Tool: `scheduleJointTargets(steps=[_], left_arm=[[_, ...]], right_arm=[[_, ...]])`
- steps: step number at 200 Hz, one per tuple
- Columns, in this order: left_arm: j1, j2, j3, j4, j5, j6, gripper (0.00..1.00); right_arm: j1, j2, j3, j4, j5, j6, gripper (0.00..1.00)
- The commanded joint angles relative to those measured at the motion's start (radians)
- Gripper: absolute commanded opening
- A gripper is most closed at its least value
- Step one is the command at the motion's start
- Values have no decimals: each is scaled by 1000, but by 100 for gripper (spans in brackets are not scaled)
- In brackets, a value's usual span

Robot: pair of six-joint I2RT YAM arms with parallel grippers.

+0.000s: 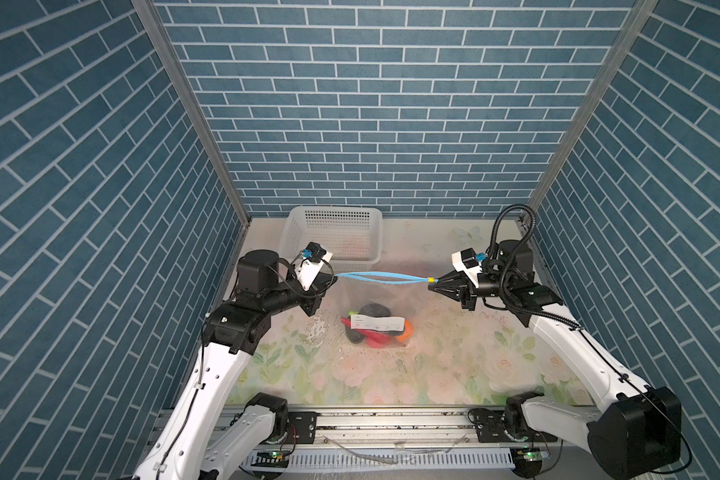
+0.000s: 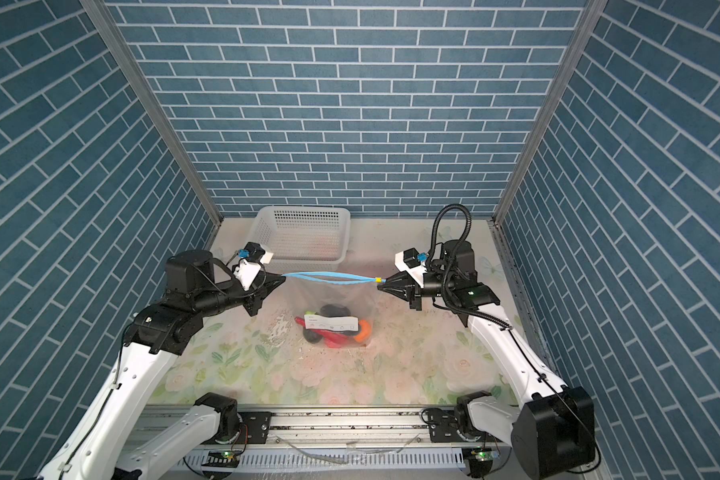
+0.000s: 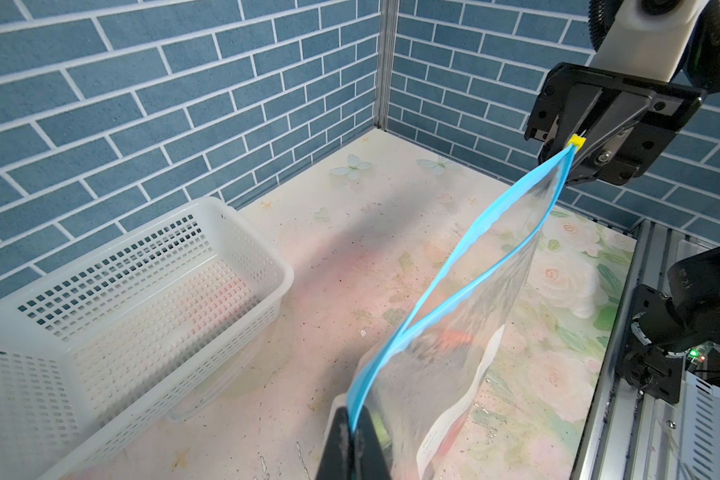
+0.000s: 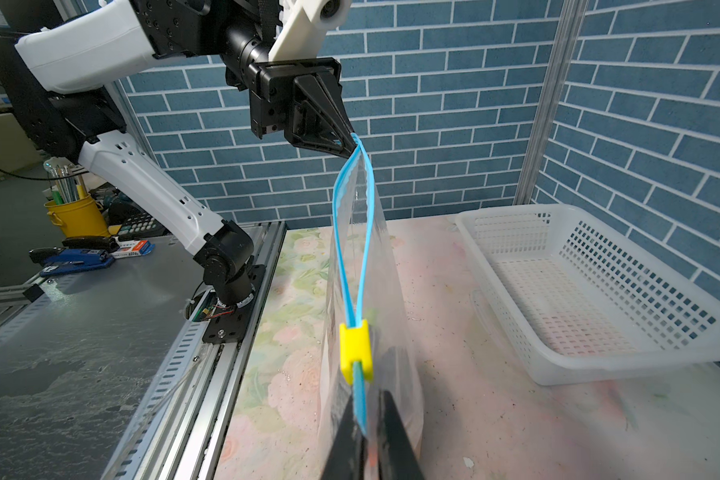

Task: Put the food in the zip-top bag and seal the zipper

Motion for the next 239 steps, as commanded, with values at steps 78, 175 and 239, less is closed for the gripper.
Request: scheduleJointTargets(steps=[78,175,239], left_arm=[[6,-10,-6,9,7,3,0],[6,-12,-13,8,5,7,0],[6,-11,-16,10,2,8,0]], right_arm=[[-4,-14,-6,18,-57,8,11],[-4,-16,6,21,-67,21,14],[-5,-17,7,40,-73,46,18]])
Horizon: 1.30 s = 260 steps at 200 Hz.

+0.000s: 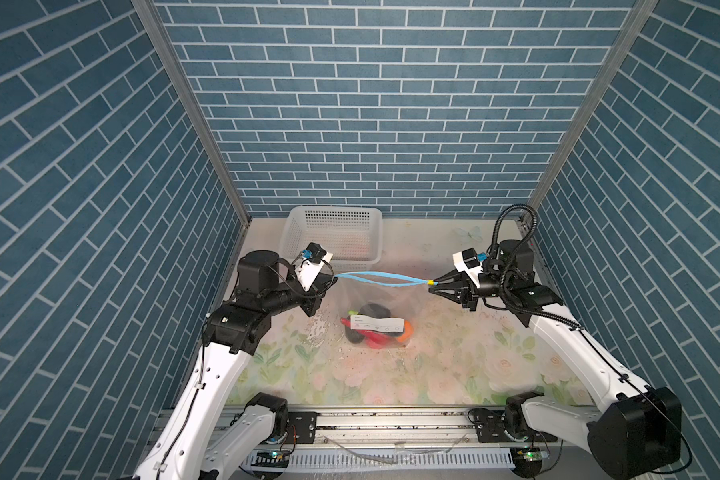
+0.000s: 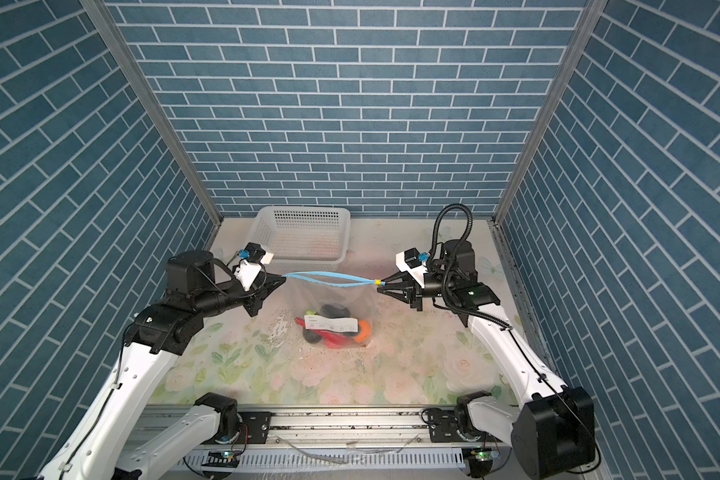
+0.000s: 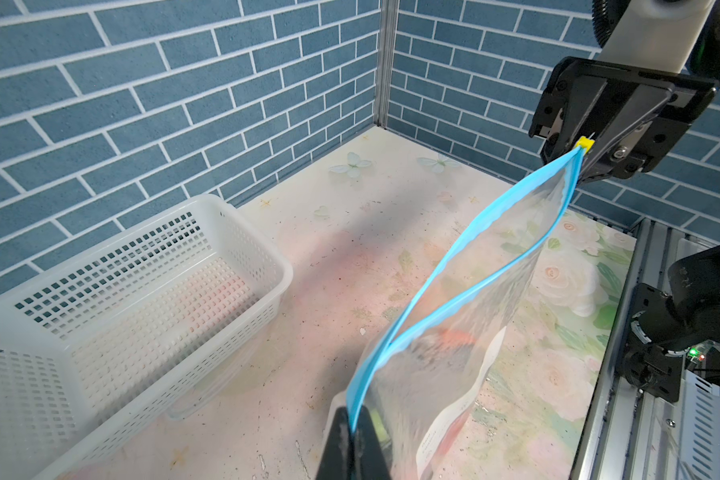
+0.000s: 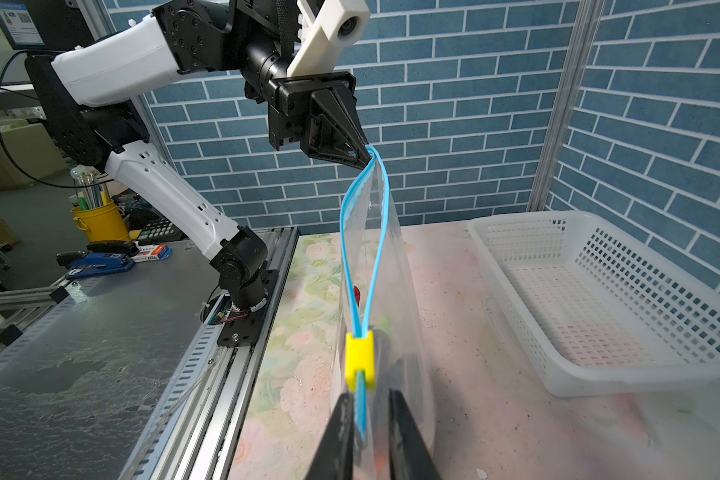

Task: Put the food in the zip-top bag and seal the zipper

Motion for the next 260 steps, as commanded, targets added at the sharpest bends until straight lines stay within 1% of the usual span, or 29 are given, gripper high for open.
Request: scheduleJointTargets(steps=[1,31,56,65,103,132,164,211,232,239,243,255,260], left_arm=[[6,-10,-10,9,2,8,0],[5,-10,-14,9,2,7,0],[6,-11,-14,5,-4,12,0],[5,-12,-13,0,-8,16,0],[13,-11,14,-79,-53,47,0],[59,-35,15,-115,-75,40,0],[82,-60,-5,-113,-107,28,0],[96,-70,-3,-121,-122,24,0],[96,-72,3,-128,-110,29,0],[96,-72,4,-128,-104,30,3],[96,-72,6,-128,-101,31,6],[96,-68,12,-127,-87,33,20],[96,-67,14,-126,-81,37,24]], right_arm=[[-5,-17,7,29,-31,24,18],[-5,-23,6,32,-28,26,15],[-4,-27,7,29,-28,28,5],[-4,-30,11,25,-27,29,0],[-11,-31,37,-17,-2,27,0],[-30,-28,55,-29,57,36,0],[-30,10,55,84,77,120,0],[-23,27,64,94,83,126,0],[-21,35,69,89,79,122,0],[-20,39,71,81,79,119,0],[-20,40,74,79,79,115,0],[-20,48,82,71,78,115,0],[-18,53,86,70,77,114,0]])
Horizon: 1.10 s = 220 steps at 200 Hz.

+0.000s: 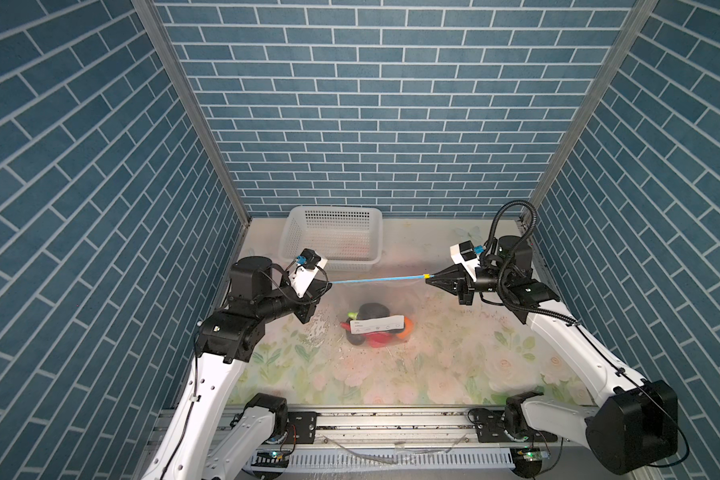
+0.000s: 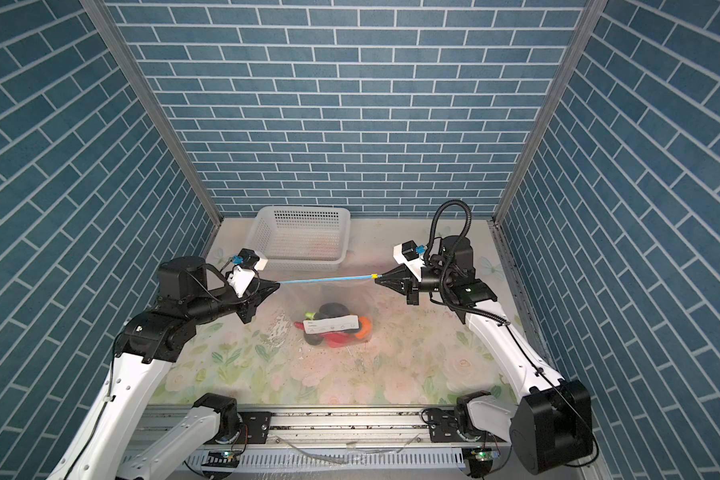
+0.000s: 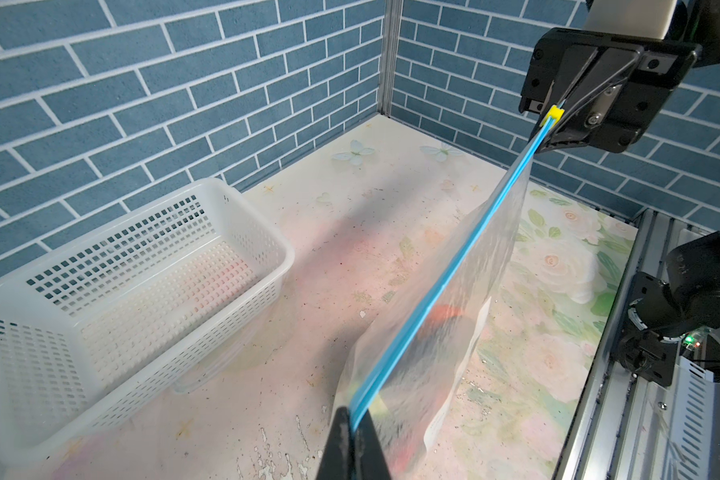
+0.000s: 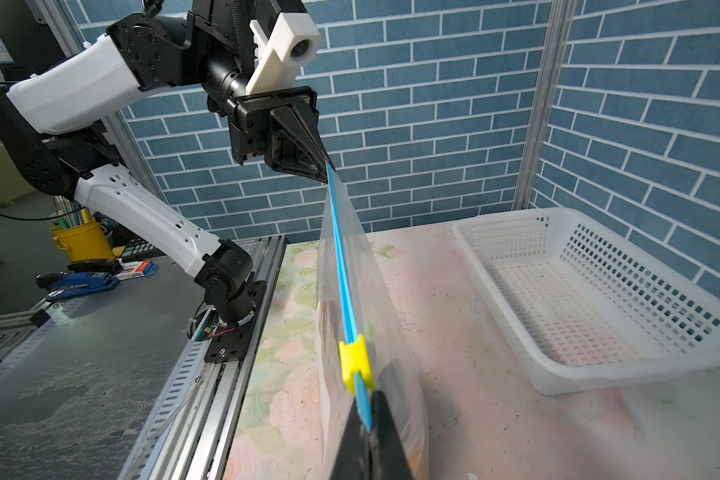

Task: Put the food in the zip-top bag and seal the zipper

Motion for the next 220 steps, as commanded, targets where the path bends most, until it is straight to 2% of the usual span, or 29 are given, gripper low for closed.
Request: scheduleJointTargets(steps=[1,17,42,60,74,92,127,160,220], left_arm=[[39,-14,15,-30,-76,3,25],[39,-4,35,-36,-57,6,33],[38,27,88,-38,-4,-13,36],[21,66,142,-32,27,-23,43],[-18,101,185,-29,18,-11,49],[-114,149,234,-15,-28,30,54],[-282,285,350,3,-25,124,55],[-383,409,470,-7,-13,180,56],[-546,561,615,-4,-64,231,58]], right_arm=[[-25,18,63,-1,20,10,0],[-19,27,71,-2,14,7,0],[-14,36,91,-23,6,-13,0],[-11,45,110,-53,0,-34,0],[-8,53,117,-54,-2,-37,0],[-5,62,126,-57,-11,-39,0],[-1,69,140,-62,-35,-58,0],[0,73,153,-79,-34,-65,0],[4,73,163,-111,-30,-86,0]])
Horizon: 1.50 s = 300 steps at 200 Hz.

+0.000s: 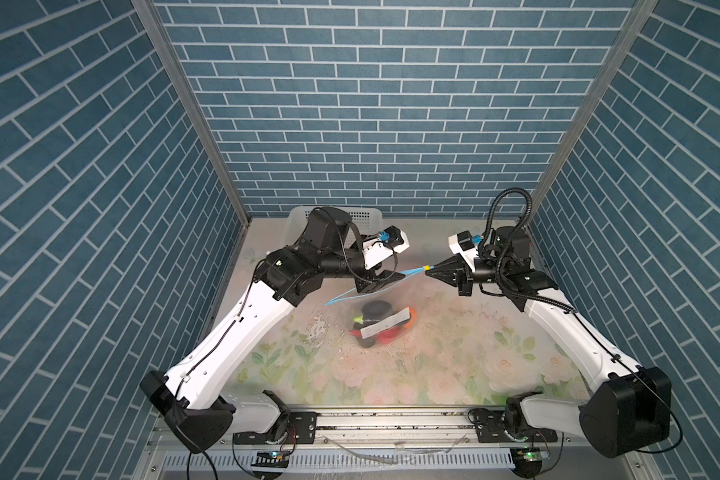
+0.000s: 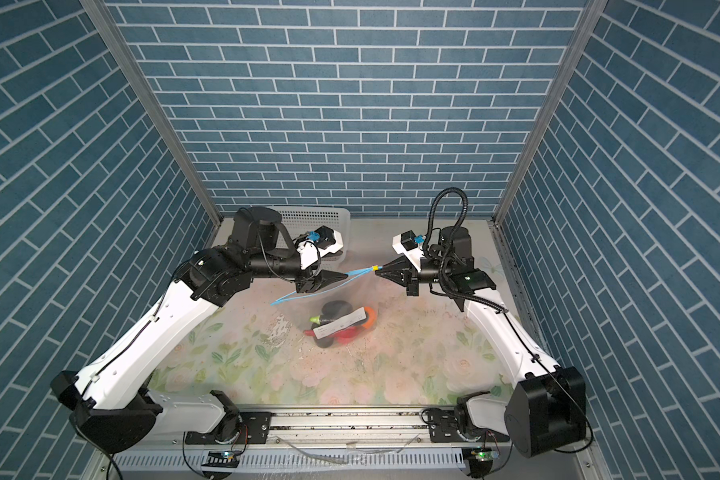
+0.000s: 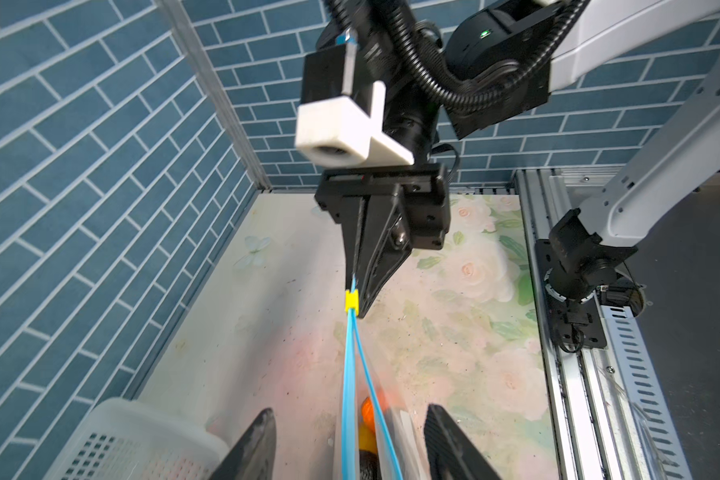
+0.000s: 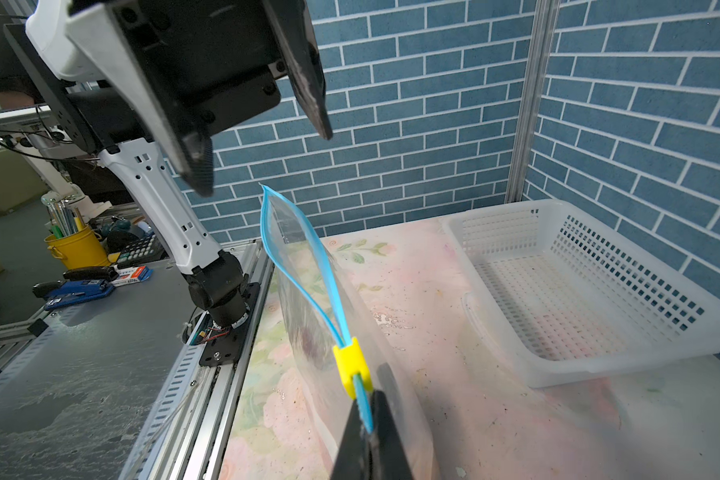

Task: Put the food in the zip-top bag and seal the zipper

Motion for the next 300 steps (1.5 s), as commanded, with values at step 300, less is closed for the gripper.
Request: scheduleJointTargets(steps=[300], left_arm=[[-114,282,198,-92,-92,-59,20]], right_arm=[[18,-17,79,-54,-27,-42,0]])
